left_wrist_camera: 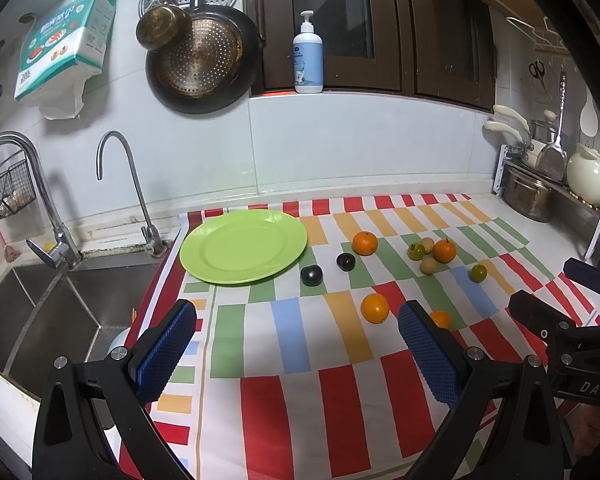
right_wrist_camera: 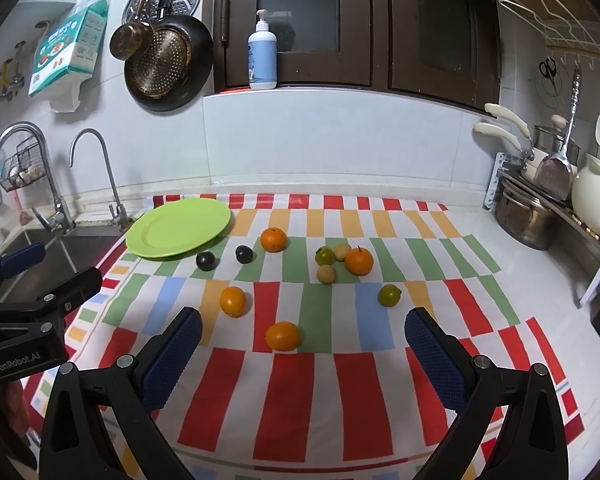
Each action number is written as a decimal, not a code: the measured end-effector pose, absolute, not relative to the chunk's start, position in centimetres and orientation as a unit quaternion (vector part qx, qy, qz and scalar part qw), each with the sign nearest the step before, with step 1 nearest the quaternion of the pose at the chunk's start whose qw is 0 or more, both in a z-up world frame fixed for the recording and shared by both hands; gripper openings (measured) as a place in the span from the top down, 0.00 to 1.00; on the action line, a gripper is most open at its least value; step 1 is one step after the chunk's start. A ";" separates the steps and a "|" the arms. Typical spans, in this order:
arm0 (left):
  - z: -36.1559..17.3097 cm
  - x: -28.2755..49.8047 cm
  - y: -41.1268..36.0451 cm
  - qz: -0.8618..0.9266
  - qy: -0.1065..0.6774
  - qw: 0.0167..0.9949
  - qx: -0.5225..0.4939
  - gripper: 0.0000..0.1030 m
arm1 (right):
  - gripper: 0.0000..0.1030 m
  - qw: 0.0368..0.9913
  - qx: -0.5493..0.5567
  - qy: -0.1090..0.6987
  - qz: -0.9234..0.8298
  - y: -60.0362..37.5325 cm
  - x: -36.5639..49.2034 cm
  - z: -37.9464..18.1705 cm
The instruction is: Organize fruits
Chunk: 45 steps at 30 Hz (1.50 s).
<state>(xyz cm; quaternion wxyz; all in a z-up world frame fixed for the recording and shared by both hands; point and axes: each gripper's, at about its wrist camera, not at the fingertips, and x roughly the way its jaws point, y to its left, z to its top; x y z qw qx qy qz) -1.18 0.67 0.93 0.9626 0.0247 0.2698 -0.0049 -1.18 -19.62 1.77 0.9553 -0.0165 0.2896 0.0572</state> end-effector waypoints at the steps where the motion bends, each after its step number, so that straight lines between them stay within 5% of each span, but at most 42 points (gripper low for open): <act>1: 0.9 -1.2 0.7 -0.005 0.269 0.963 0.025 0.01 | 0.01 0.955 -0.016 0.290 0.058 -19.6 -1.2 1.8; 45: 0.9 -0.6 0.3 -0.016 0.265 0.964 0.024 0.02 | 0.01 0.956 -0.016 0.288 0.059 -19.6 -1.0 1.7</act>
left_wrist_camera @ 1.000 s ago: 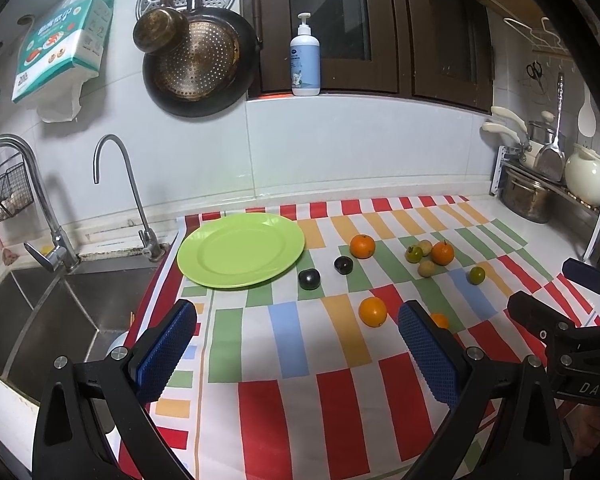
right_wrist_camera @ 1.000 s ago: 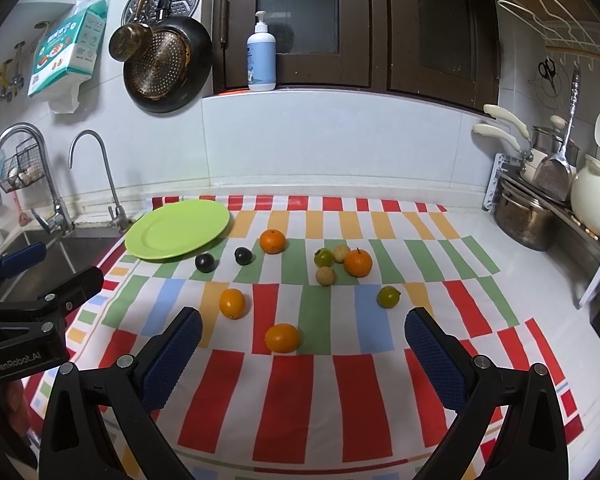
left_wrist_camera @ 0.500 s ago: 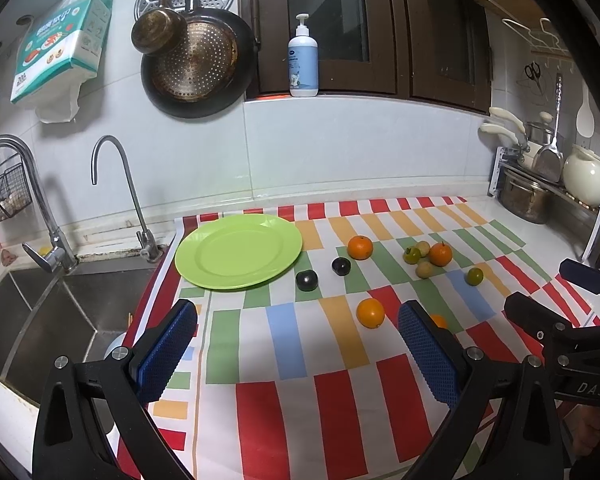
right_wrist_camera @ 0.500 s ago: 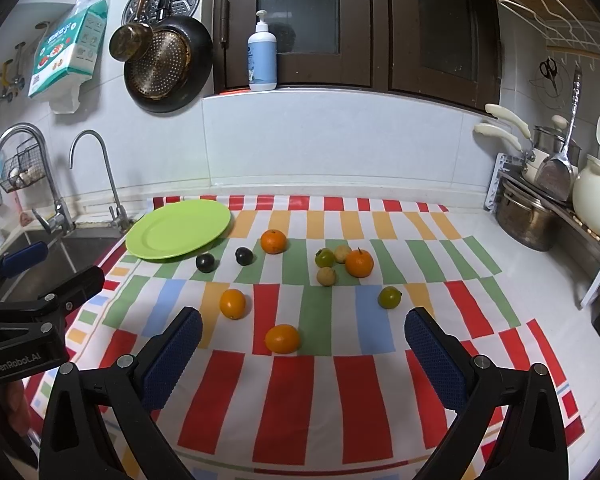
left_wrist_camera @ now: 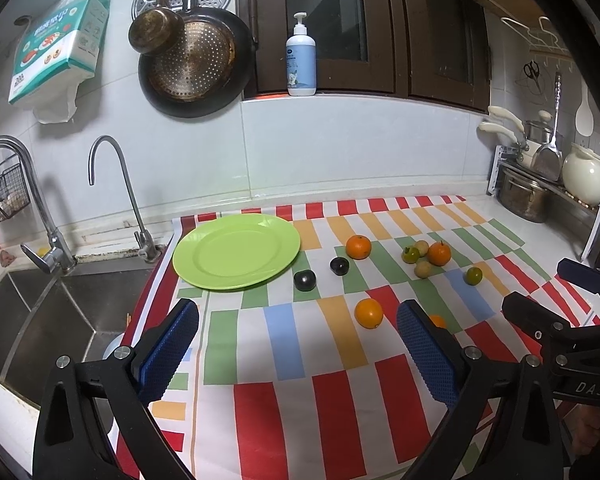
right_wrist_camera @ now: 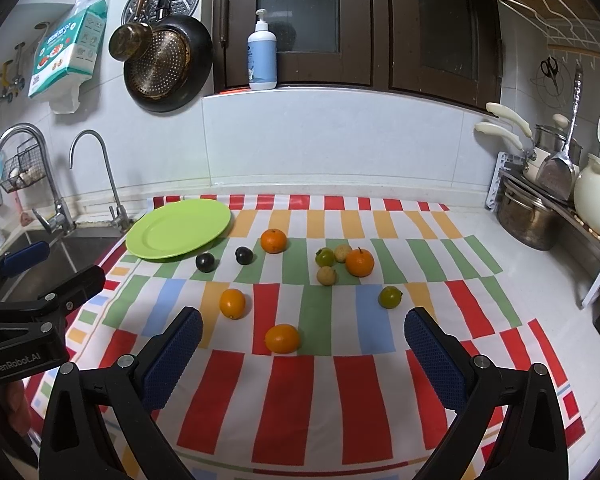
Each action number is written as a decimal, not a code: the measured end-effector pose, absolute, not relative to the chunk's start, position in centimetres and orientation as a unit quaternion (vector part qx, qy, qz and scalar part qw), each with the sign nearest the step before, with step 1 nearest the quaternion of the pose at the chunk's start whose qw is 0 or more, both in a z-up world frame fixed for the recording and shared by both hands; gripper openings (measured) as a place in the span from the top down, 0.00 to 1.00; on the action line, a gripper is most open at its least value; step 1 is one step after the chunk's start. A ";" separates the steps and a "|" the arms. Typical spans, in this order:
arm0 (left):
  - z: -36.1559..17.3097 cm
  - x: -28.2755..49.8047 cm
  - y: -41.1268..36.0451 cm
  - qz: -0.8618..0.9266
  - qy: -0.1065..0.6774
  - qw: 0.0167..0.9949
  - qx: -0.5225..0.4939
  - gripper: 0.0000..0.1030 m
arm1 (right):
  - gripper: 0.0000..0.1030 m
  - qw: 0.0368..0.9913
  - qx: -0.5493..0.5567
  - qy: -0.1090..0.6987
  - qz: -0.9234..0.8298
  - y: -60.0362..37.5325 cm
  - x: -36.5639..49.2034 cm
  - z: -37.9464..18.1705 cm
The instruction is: Organize fruits
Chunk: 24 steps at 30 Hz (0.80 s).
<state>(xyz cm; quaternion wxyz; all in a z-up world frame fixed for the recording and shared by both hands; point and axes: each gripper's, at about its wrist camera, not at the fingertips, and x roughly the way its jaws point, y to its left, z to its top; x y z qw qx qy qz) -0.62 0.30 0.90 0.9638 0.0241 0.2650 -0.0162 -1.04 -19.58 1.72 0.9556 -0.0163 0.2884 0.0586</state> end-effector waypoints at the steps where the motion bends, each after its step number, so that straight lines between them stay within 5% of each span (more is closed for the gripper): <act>1: 0.9 -0.6 0.3 -0.017 0.265 0.964 0.024 0.02 | 0.01 0.956 -0.016 0.288 0.058 -19.6 -1.0 1.7; 15: 0.0 1.0 -0.5 -0.041 0.269 0.961 0.046 0.09 | 0.07 0.949 -0.018 0.309 0.066 -19.6 0.9 0.8; 24: -1.2 3.8 -1.6 -0.110 0.277 0.950 0.092 0.26 | 0.17 0.938 -0.025 0.336 0.081 -19.1 2.9 -0.7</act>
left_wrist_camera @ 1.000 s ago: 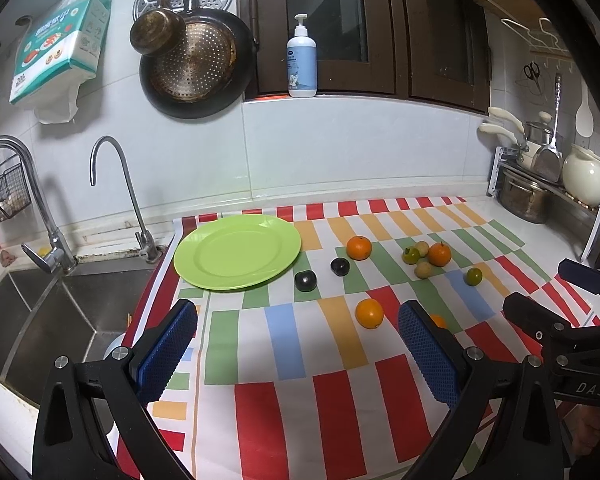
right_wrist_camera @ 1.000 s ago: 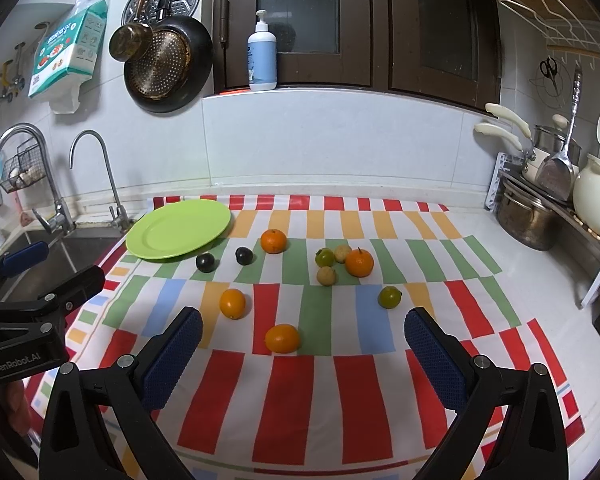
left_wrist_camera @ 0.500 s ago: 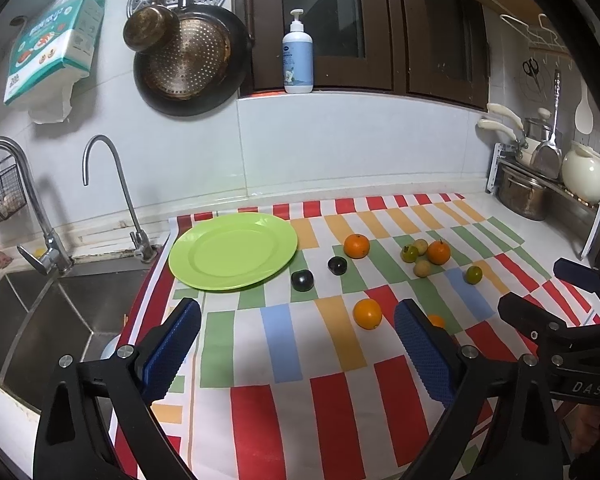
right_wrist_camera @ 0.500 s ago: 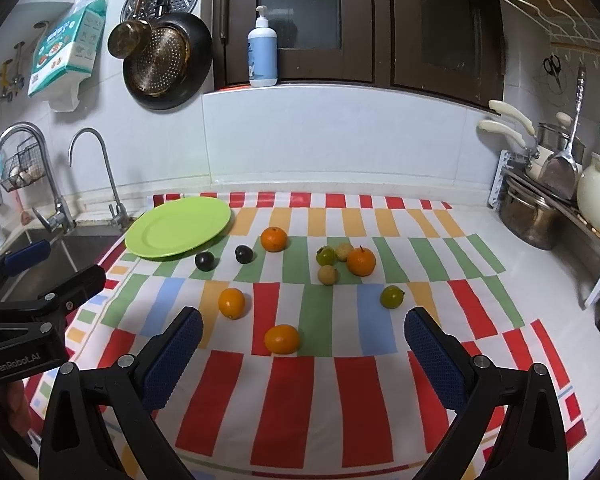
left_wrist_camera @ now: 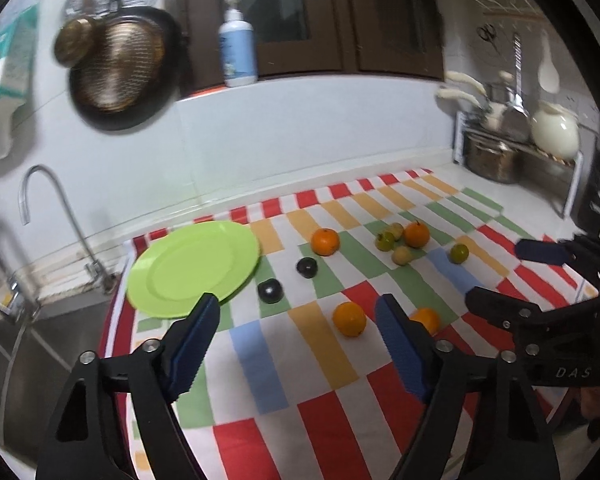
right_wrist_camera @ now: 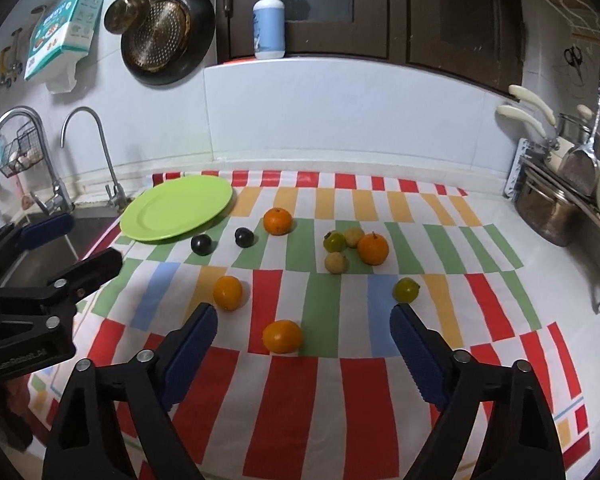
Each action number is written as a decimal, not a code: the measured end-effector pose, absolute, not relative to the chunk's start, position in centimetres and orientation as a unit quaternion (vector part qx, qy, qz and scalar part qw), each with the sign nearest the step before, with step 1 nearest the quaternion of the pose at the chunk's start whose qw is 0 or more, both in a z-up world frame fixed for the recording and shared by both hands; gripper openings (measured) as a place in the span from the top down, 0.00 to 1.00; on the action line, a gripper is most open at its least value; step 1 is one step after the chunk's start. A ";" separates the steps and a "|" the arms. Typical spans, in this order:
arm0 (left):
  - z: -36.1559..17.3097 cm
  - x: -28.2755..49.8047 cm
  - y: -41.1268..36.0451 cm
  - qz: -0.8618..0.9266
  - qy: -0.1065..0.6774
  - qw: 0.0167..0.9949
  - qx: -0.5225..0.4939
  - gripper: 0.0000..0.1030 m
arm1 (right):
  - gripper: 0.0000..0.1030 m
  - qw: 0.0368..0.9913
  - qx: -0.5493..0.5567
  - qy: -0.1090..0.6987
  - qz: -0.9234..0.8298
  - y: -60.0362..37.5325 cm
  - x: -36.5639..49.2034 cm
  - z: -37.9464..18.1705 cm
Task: Organize fruits
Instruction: 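Grasp a tangerine with the left gripper while the right gripper grasps another tangerine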
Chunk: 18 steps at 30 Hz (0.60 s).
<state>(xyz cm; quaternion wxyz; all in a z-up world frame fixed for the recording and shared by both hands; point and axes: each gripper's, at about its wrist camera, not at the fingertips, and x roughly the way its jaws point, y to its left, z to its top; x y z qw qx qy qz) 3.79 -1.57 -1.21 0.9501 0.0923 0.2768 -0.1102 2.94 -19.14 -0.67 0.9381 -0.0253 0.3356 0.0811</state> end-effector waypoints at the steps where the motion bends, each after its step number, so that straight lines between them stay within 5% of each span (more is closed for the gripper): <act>1: -1.5 4.2 -1.8 -0.121 0.280 0.947 0.100 0.28 | 0.17 0.936 -0.025 0.340 0.084 -19.1 3.2 -0.9; 18: -6.9 10.4 -4.4 -0.236 0.355 0.892 0.150 0.45 | 0.40 0.889 -0.004 0.444 0.112 -18.8 8.1 -6.0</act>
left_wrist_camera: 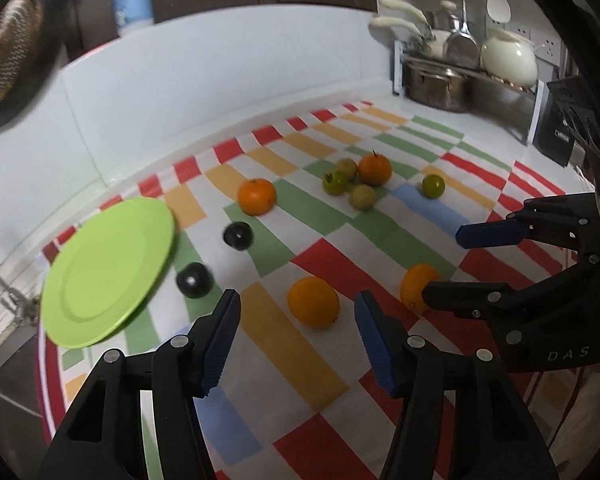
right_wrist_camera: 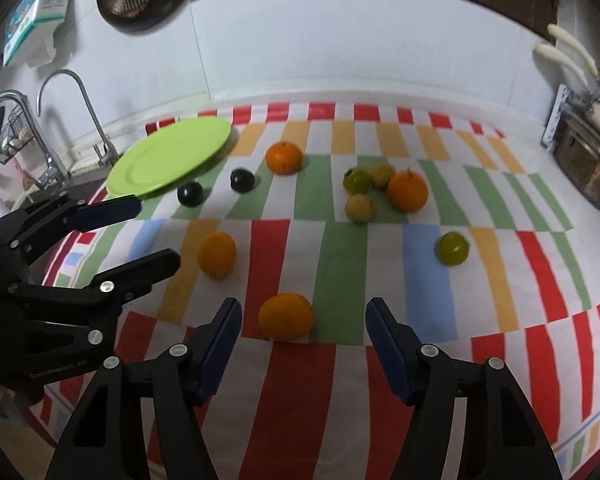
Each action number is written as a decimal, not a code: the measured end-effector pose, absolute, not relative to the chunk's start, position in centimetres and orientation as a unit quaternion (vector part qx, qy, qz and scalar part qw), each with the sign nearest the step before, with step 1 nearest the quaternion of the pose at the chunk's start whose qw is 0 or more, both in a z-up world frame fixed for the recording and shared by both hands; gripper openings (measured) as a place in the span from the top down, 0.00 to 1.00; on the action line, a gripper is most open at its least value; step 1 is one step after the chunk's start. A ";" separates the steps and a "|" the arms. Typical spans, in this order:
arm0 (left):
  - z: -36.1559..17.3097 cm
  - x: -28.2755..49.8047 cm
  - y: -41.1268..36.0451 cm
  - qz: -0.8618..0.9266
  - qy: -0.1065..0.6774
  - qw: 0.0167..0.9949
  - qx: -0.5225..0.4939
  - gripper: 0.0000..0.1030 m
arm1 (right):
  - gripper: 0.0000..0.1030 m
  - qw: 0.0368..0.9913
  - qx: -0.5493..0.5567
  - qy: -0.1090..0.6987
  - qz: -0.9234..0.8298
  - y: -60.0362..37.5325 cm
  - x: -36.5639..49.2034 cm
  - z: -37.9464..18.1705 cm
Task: Organize fruits
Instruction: 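Grasp a tangerine with the left gripper while the right gripper grasps another tangerine, then carry the tangerines onto the green plate and open both grippers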
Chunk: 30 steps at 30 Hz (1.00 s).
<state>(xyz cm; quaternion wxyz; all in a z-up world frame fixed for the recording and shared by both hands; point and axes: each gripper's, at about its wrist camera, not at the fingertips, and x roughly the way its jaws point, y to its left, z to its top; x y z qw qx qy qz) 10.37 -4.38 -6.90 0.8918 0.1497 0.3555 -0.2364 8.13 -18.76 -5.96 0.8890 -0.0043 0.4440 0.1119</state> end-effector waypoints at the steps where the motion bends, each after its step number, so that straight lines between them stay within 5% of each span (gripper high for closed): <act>1: -7.2 10.7 -4.5 -0.242 0.361 0.888 0.150 0.47 | 0.40 0.886 -0.004 0.450 0.114 -18.7 8.3 -6.2; 20: -9.9 13.6 -5.8 -0.273 0.415 0.858 0.133 0.60 | 0.63 0.859 0.018 0.491 0.143 -18.4 9.8 -9.0; 30: -9.7 13.4 -4.9 -0.238 0.428 0.866 0.100 0.66 | 0.64 0.862 0.025 0.484 0.148 -18.7 10.2 -8.8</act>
